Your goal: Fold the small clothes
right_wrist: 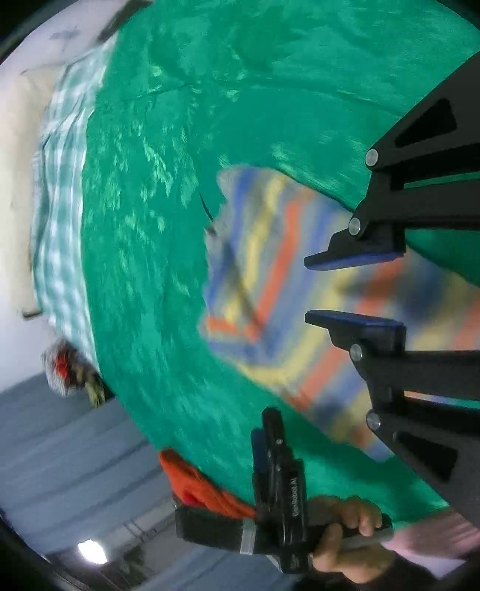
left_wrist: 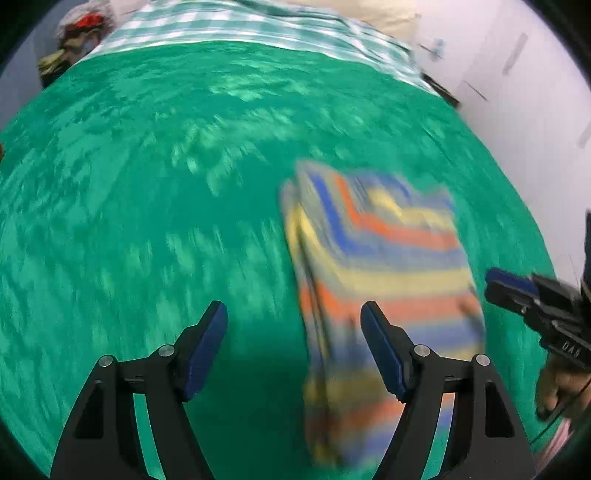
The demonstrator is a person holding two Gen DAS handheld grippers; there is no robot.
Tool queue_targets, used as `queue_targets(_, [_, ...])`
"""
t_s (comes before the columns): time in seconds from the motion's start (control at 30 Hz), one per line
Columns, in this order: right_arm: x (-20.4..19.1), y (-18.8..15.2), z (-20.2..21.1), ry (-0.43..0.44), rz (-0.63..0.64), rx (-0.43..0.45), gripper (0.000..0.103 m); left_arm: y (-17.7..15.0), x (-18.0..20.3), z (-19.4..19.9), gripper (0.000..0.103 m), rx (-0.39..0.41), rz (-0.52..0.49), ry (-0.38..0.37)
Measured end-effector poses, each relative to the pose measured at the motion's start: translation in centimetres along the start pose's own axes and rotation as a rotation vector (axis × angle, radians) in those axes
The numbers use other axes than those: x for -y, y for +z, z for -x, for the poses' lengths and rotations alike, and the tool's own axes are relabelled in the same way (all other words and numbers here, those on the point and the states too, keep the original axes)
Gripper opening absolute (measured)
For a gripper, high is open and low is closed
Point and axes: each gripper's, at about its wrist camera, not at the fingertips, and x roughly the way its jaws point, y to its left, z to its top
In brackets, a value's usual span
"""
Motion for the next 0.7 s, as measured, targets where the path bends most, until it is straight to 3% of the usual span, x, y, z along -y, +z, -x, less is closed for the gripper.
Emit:
queue_targets(0.1, [-2.6,-4.3,0.3,0.029,0.017,-0.053,0.044,-4.9,0.4,-1.1,0.074,-0.112,-0.053,0.166])
queue_targets(0.17, [-3.1,-8.9,-1.1,-0.007,-0.006,-0.200,0.044,-7.6,-0.4,-0.6,0.067,-0.148,-0.017,0.233])
queue_targets(0.23, [-3.2,-11.8,0.4,-0.054,-0.040,-0.195,0.044,-9.7,-0.6,2.0,0.070,-0.128,-0.007,0.261])
queue_targets(0.27, [-3.5,-12.9,1.7,-0.057,-0.054,-0.189,0.044,-10.6,-0.5,3.3,0.074,-0.117,0.001,0.255])
queue_targets(0.33, [-4.4,-14.5,4.7,-0.100,-0.081,-0.170,0.048,-12.4,0.2,6.1,0.094,-0.076,0.030,0.222])
queue_targets(0.37, [-4.9,-15.1,5.9,-0.145,-0.084,-0.154,0.064,-13.3,0.7,7.2,0.097,-0.055,0.043,0.209])
queue_targets(0.4, [-5.4,-15.4,6.7,-0.180,-0.089,-0.143,0.088,-14.3,1.3,8.1,0.098,-0.043,0.055,0.192])
queue_targets(0.43, [-5.6,-15.5,7.6,-0.228,-0.111,-0.120,0.102,-14.9,1.8,8.5,0.098,-0.042,0.062,0.181])
queue_targets(0.6, [-6.3,-17.4,11.1,-0.202,-0.237,-0.053,0.102,-17.5,3.8,8.2,0.098,-0.084,0.129,0.117])
queue_targets(0.7, [-6.6,-18.4,11.3,-0.211,-0.269,-0.045,0.102,-18.8,5.3,8.9,0.098,-0.090,0.111,0.140])
